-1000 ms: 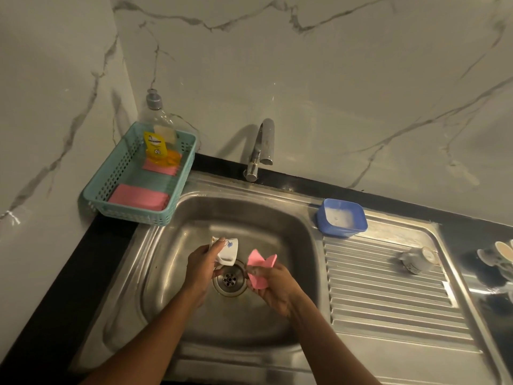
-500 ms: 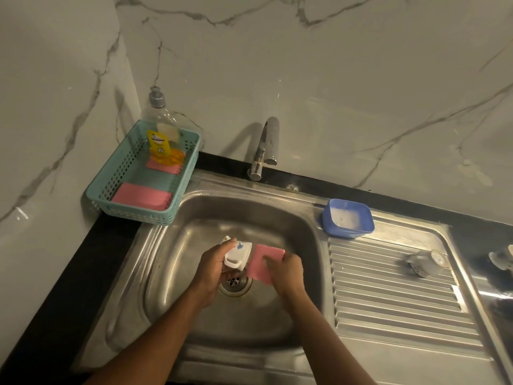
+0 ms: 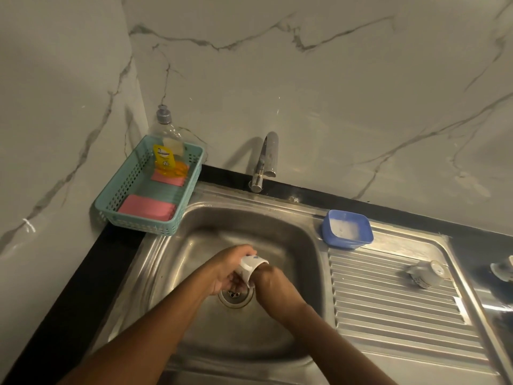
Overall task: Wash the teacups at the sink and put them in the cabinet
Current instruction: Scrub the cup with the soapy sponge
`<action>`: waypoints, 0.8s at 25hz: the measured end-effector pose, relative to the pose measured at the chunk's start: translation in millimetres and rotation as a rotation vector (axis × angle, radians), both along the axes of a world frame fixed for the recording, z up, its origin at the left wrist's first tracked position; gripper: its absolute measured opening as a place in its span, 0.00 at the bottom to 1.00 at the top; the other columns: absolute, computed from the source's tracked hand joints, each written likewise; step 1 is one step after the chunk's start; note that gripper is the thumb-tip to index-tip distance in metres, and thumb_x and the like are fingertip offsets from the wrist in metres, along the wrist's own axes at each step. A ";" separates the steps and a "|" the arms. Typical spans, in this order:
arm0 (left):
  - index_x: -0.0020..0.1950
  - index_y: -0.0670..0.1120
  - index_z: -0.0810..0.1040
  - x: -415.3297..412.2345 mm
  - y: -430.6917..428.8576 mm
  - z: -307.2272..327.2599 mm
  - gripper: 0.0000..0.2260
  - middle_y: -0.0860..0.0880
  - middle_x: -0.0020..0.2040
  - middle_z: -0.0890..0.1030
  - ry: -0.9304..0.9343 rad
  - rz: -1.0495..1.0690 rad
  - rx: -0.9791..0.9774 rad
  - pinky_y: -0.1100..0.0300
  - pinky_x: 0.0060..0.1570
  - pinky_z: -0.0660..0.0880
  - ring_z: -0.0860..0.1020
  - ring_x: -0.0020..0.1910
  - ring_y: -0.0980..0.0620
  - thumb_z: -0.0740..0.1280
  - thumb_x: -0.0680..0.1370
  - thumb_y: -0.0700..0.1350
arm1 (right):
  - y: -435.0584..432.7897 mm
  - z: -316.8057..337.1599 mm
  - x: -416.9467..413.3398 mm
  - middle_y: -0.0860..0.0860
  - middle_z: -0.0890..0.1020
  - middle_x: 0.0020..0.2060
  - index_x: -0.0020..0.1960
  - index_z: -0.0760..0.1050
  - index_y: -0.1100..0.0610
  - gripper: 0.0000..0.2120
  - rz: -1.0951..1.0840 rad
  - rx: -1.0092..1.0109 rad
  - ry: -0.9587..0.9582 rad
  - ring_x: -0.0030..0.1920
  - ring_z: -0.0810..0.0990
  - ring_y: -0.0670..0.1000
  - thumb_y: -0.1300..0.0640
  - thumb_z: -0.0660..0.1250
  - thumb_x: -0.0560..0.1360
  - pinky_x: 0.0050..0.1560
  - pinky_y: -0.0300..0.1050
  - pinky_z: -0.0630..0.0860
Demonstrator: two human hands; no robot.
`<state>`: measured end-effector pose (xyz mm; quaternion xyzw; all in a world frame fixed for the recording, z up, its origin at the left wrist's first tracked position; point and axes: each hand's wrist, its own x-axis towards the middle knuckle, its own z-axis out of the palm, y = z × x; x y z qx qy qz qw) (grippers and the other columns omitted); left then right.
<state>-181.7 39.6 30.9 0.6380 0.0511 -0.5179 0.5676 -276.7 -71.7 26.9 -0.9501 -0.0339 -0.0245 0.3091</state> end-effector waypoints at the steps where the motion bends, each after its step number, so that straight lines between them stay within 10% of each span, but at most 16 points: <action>1: 0.46 0.42 0.80 2.6 -0.8 4.7 0.16 0.43 0.33 0.80 -0.006 -0.091 0.074 0.58 0.33 0.74 0.77 0.29 0.49 0.62 0.81 0.53 | -0.9 1.0 -1.8 0.51 0.82 0.44 0.47 0.79 0.58 0.15 -0.003 0.004 -0.023 0.44 0.78 0.42 0.56 0.55 0.76 0.46 0.30 0.70; 3: 0.51 0.43 0.81 8.1 -3.0 6.0 0.19 0.42 0.38 0.81 0.004 -0.135 0.032 0.56 0.40 0.77 0.79 0.36 0.47 0.59 0.82 0.56 | 0.3 3.4 -4.7 0.51 0.84 0.42 0.45 0.82 0.59 0.11 -0.192 0.258 -0.047 0.42 0.79 0.36 0.63 0.61 0.78 0.45 0.29 0.73; 7: 0.58 0.41 0.82 7.2 -4.9 1.5 0.13 0.43 0.53 0.86 -0.049 0.203 -0.365 0.53 0.50 0.76 0.83 0.48 0.46 0.63 0.81 0.46 | 20.3 3.7 3.6 0.61 0.85 0.52 0.56 0.83 0.64 0.15 -0.551 1.486 0.233 0.51 0.81 0.56 0.71 0.60 0.79 0.53 0.48 0.77; 13: 0.41 0.38 0.80 -6.0 -21.7 -17.1 0.05 0.42 0.33 0.82 0.090 0.410 0.038 0.58 0.34 0.74 0.79 0.28 0.45 0.67 0.73 0.39 | 6.5 -15.3 -12.5 0.50 0.83 0.61 0.62 0.82 0.56 0.18 -0.055 0.179 -0.109 0.64 0.79 0.44 0.62 0.59 0.76 0.64 0.36 0.74; 15: 0.46 0.40 0.81 -7.4 -19.4 -18.7 0.09 0.43 0.36 0.83 0.109 0.345 0.026 0.57 0.38 0.75 0.80 0.33 0.46 0.68 0.76 0.46 | -4.5 -9.8 -10.2 0.42 0.85 0.51 0.54 0.84 0.57 0.14 -0.113 0.308 -0.005 0.53 0.81 0.37 0.64 0.62 0.77 0.55 0.33 0.76; 19: 0.54 0.37 0.84 -11.3 -12.0 -14.0 0.17 0.35 0.49 0.85 -0.089 0.380 -0.305 0.56 0.42 0.78 0.82 0.44 0.44 0.73 0.72 0.49 | 8.1 7.4 2.5 0.62 0.86 0.49 0.54 0.82 0.68 0.12 -0.546 1.585 0.313 0.46 0.85 0.54 0.72 0.60 0.78 0.56 0.50 0.80; 20: 0.52 0.37 0.84 -12.5 -12.7 -12.2 0.16 0.34 0.47 0.84 -0.092 0.430 -0.353 0.57 0.39 0.77 0.82 0.42 0.44 0.73 0.71 0.48 | 11.3 4.7 1.3 0.63 0.86 0.49 0.55 0.82 0.68 0.12 -0.551 1.613 0.255 0.47 0.85 0.56 0.71 0.60 0.78 0.57 0.52 0.80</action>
